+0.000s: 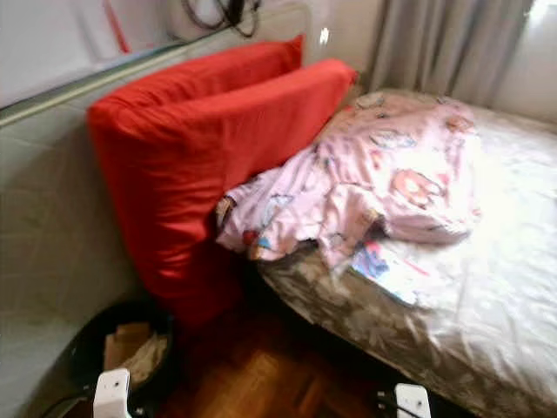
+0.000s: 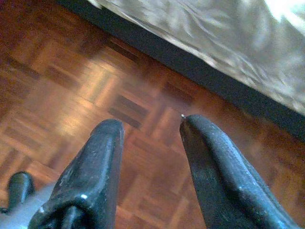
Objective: Clean up the room
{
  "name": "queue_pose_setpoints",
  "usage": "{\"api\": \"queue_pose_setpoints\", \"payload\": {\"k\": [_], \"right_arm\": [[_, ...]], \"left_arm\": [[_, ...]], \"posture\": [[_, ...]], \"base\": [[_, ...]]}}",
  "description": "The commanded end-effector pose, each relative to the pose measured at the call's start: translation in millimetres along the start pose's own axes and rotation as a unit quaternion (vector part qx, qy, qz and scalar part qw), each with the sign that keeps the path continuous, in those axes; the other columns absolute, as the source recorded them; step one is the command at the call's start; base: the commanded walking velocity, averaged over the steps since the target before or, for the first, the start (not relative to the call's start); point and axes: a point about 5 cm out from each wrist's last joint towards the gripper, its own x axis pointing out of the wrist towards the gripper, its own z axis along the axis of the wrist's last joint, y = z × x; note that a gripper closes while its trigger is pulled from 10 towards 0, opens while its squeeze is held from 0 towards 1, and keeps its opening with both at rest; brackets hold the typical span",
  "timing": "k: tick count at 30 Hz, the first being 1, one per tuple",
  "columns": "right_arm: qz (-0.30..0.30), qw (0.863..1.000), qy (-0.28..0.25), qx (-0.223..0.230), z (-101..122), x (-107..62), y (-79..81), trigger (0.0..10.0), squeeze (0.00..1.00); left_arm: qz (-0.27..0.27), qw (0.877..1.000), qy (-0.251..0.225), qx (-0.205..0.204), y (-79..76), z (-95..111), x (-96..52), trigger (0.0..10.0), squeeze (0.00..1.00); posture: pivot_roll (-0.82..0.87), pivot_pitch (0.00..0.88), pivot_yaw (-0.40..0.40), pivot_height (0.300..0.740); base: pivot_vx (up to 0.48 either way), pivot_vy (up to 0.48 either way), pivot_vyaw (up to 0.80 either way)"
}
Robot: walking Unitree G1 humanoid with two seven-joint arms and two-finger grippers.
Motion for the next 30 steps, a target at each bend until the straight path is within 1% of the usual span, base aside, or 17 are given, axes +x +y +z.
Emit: {"api": "queue_pose_setpoints", "payload": {"k": [1,4,12,23,30], "right_arm": [[0.002,1.000,-0.004,0.000,0.5,0.0,0.4,10.0,0.00],[0.003,1.000,-0.001,0.001,0.8,0.3,0.9,10.0,0.00],[0.003,1.000,-0.001,0.000,1.8,0.7,1.2,10.0,0.00],[-0.001,1.000,-0.006,0.007,3.4,1.0,1.2,10.0,0.00],[-0.003,1.000,-0.009,0.010,4.0,1.1,1.3,10.0,0.00]], "left_arm": [[0.004,1.000,0.003,-0.005,2.5,-0.9,-0.4,10.0,0.00],[0.004,1.000,0.002,-0.005,2.6,-0.6,-0.3,10.0,0.00],[0.005,1.000,0.001,-0.005,2.9,-0.1,-0.3,10.0,0.00],[0.004,1.000,0.000,-0.006,3.0,1.2,-0.1,10.0,0.00],[0.004,1.000,0.000,-0.005,3.1,1.6,-0.1,10.0,0.00]], "posture": [[0.06,0.000,0.017,0.740],[0.06,0.000,0.017,0.740],[0.06,0.000,0.016,0.740],[0.06,0.000,0.017,0.740],[0.06,0.000,0.020,0.740]], "base": [[0.255,0.000,0.00],[0.256,0.000,0.00],[0.261,0.000,-0.74],[0.261,0.000,0.00],[0.260,0.000,-0.76]]}}
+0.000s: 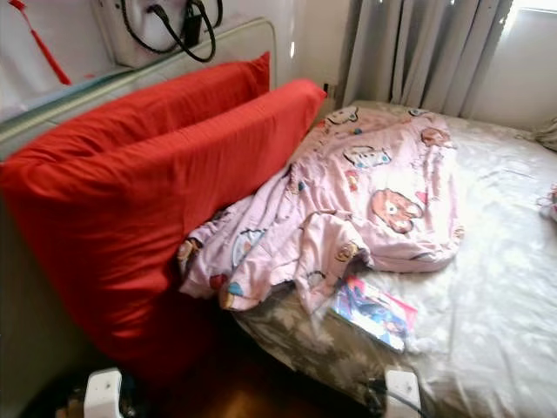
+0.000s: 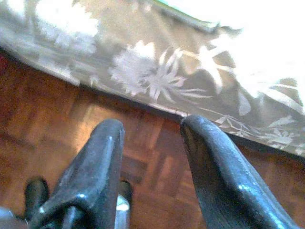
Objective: Clean up the room
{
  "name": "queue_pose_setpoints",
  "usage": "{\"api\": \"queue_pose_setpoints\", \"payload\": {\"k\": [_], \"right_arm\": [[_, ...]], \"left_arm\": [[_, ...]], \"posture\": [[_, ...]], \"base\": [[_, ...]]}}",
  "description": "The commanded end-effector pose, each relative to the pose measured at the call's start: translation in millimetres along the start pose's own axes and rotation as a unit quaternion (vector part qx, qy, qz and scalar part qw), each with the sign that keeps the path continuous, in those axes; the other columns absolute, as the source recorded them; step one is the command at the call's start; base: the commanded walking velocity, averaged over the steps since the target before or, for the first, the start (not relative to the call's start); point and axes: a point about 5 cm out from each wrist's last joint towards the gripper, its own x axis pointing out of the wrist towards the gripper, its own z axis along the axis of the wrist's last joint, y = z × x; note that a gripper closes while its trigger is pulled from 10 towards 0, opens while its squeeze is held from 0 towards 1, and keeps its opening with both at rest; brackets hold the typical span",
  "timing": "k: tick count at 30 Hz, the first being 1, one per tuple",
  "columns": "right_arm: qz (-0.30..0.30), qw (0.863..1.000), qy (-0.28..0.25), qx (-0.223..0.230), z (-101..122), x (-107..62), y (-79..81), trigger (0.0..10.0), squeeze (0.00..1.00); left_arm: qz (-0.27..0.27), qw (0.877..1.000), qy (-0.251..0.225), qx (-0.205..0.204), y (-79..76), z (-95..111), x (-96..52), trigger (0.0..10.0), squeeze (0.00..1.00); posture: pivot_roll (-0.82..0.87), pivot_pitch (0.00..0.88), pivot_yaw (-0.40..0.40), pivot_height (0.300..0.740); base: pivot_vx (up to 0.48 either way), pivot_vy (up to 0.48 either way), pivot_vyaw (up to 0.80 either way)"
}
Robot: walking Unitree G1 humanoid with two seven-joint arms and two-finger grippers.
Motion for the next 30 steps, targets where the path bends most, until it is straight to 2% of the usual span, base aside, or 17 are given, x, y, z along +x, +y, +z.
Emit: {"api": "queue_pose_setpoints", "payload": {"k": [1,17,30], "right_arm": [[-0.016,1.000,0.011,0.008,-7.5,-3.4,-9.9,10.0,0.00],[-0.016,1.000,0.005,0.016,-6.6,-3.3,-9.4,10.0,0.00],[-0.014,1.000,0.002,0.020,-6.3,-3.3,-8.7,10.0,0.00]], "left_arm": [[-0.010,1.000,-0.010,-0.003,-8.7,7.9,2.2,10.0,0.00],[-0.011,1.000,-0.011,-0.002,-8.5,8.5,2.2,10.0,0.00],[-0.013,1.000,-0.015,-0.005,-8.6,9.3,2.2,10.0,0.00]], "posture": [[0.06,0.000,0.021,0.740],[0.06,0.000,0.024,0.740],[0.06,0.000,0.025,0.740]], "base": [[0.259,0.000,0.00],[0.260,0.000,0.00],[0.000,0.000,0.00]]}}
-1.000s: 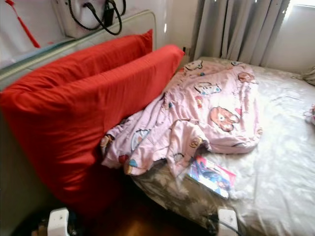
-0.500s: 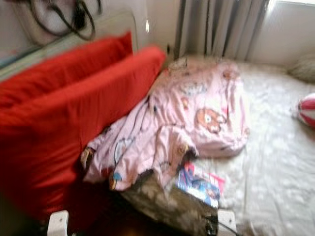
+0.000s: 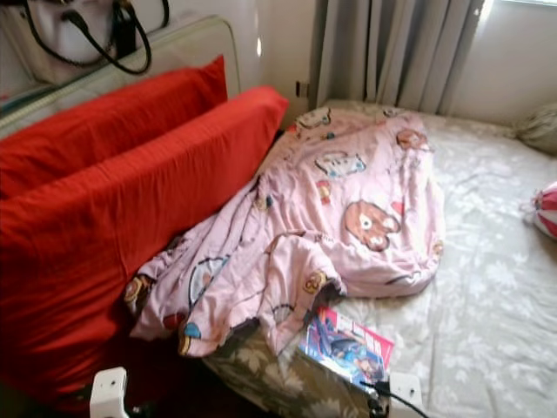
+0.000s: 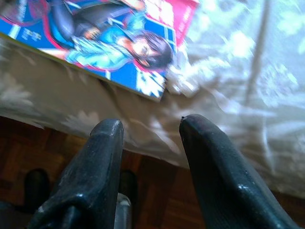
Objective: Clean up the room
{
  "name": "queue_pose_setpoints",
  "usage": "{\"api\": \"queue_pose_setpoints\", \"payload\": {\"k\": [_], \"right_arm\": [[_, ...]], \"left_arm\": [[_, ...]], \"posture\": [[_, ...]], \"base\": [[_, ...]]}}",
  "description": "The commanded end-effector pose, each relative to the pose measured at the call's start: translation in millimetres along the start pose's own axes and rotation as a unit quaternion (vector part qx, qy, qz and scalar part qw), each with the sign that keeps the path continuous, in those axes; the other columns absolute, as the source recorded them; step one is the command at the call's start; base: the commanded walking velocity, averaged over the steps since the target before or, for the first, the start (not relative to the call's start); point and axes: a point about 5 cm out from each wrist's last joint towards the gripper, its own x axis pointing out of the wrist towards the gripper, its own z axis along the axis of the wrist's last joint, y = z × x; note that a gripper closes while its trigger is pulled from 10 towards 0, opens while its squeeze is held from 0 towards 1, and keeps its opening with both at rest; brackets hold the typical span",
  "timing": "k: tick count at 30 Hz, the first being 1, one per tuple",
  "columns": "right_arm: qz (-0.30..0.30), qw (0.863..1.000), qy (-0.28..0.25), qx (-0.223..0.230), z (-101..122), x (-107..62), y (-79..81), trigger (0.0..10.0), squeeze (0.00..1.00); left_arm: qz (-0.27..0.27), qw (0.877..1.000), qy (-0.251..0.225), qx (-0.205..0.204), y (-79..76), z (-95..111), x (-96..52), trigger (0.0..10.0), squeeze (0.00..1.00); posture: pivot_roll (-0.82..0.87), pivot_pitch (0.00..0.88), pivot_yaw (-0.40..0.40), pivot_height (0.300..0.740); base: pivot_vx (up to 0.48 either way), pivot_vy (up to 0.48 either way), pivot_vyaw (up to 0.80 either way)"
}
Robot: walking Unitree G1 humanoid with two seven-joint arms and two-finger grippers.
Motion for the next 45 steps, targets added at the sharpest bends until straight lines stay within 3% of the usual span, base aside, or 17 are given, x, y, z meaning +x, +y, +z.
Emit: {"api": "queue_pose_setpoints", "payload": {"k": [1,21,38,45], "right_arm": [[-0.003,1.000,0.003,0.005,-3,-1.3,-1.8,10.0,0.00],[-0.001,1.000,-0.001,0.010,-3,-1.3,-1.5,10.0,0.00],[0.022,0.998,-0.050,0.028,5,-2.0,2.4,10.0,0.00],[0.036,0.994,-0.091,0.041,9,-4.4,2.4,10.0,0.00]], "left_arm": [[0.002,1.000,0.003,-0.004,2.1,-2,-0.7,10.0,0.00],[0.003,1.000,-0.004,-0.009,2.0,-1,-0.7,10.0,0.00],[0.007,0.999,-0.031,-0.020,2.8,3,-1.1,10.0,0.00],[0.005,0.997,-0.076,-0.029,1.4,9,-2.4,10.0,0.00]], "posture": [[0.06,0.000,0.025,0.740],[0.06,0.000,0.022,0.740],[0.06,0.000,0.026,0.740],[0.06,0.000,0.012,0.740]], "base": [[0.000,0.000,0.00],[0.000,-0.194,0.00],[0.000,0.000,0.00],[0.000,0.000,0.00]]}}
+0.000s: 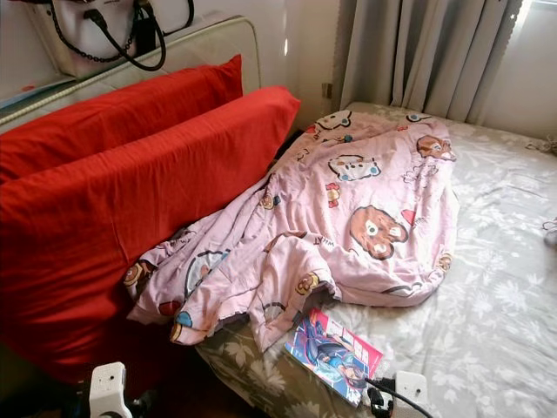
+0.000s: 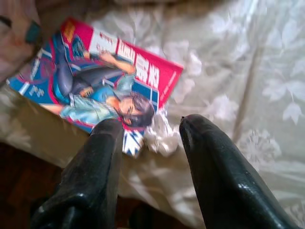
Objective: Clean up the room
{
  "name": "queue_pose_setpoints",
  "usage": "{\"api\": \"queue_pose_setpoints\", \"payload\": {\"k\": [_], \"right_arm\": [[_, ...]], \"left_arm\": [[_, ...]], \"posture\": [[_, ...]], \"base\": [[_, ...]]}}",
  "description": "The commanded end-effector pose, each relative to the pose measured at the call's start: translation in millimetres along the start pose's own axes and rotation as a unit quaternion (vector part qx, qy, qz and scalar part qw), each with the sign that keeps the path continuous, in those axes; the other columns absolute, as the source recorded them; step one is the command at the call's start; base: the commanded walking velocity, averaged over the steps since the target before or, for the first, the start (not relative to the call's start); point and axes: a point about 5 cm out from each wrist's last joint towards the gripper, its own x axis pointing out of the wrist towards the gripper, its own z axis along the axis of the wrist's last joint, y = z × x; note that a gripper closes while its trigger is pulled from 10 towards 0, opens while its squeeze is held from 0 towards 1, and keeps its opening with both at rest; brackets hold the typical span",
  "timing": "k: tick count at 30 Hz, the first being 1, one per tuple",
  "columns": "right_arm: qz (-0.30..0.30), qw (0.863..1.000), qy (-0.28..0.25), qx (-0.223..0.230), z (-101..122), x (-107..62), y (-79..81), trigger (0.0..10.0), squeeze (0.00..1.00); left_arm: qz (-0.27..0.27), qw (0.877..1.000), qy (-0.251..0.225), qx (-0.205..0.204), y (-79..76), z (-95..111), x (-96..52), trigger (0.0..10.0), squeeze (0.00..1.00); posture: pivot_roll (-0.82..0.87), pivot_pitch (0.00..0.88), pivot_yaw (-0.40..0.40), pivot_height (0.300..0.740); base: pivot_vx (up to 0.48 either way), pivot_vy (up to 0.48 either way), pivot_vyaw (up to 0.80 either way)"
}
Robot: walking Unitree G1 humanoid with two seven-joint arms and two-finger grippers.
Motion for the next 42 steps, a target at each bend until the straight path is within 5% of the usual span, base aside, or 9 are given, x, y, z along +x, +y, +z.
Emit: {"api": "queue_pose_setpoints", "payload": {"k": [1,4,6,9,31,33,35,37,42], "right_arm": [[-0.003,1.000,-0.015,0.009,0,-1.9,-1.7,10.0,0.00],[0.001,1.000,-0.025,0.008,1,-3.1,-3.1,10.0,0.00],[0.006,0.999,-0.040,0.008,3,-4.2,-3.5,10.0,0.00],[0.008,0.999,-0.049,0.010,3,-5.8,-4.4,10.0,0.00],[0.050,0.993,-0.103,0.005,-28,-42.8,-17.5,10.0,0.00],[0.049,0.989,-0.137,0.016,-15,-36.6,-13.9,10.0,0.00],[0.092,0.954,-0.283,-0.019,118,17.8,43.0,10.0,0.00],[0.103,0.934,-0.340,-0.031,173,23.2,73.1,10.0,0.00],[0.091,0.941,-0.325,-0.028,165,25.1,70.2,10.0,0.00]], "left_arm": [[0.001,1.000,-0.020,-0.022,2.0,0,-1.8,10.0,0.00],[-0.007,0.998,-0.060,-0.015,-2.1,16,1.4,10.0,0.00],[-0.037,0.972,-0.231,0.013,-26.3,116,10.1,10.0,0.00],[-0.044,0.957,-0.287,0.012,-33.4,142,6.4,10.0,0.00],[-0.084,0.920,-0.381,0.029,-31.2,123,-17.4,10.0,0.00],[-0.088,0.914,-0.394,0.037,-31.6,122,-22.6,10.0,0.00],[-0.084,0.910,-0.406,0.031,-29.8,119,-28.4,10.0,0.00],[-0.081,0.908,-0.409,0.030,-28.5,112,-34.0,10.0,0.00],[-0.087,0.906,-0.412,0.042,-29.6,105,-45.1,10.0,0.00]], "posture": [[0.07,0.000,0.008,0.740],[0.07,0.000,0.004,0.740],[0.07,0.000,-0.002,0.740],[0.07,0.000,-0.009,0.740],[0.14,0.000,-0.042,0.740],[0.17,0.000,-0.063,0.740],[0.18,0.000,-0.071,0.740],[0.18,0.000,-0.063,0.740],[0.21,0.000,-0.065,0.740]], "base": [[0.000,0.000,0.00],[0.000,0.000,0.00],[0.000,0.000,0.00],[0.000,0.000,0.00],[0.000,0.000,0.00],[0.000,0.000,0.00],[0.000,0.000,0.00],[0.000,0.000,0.00],[0.000,0.000,0.00]]}}
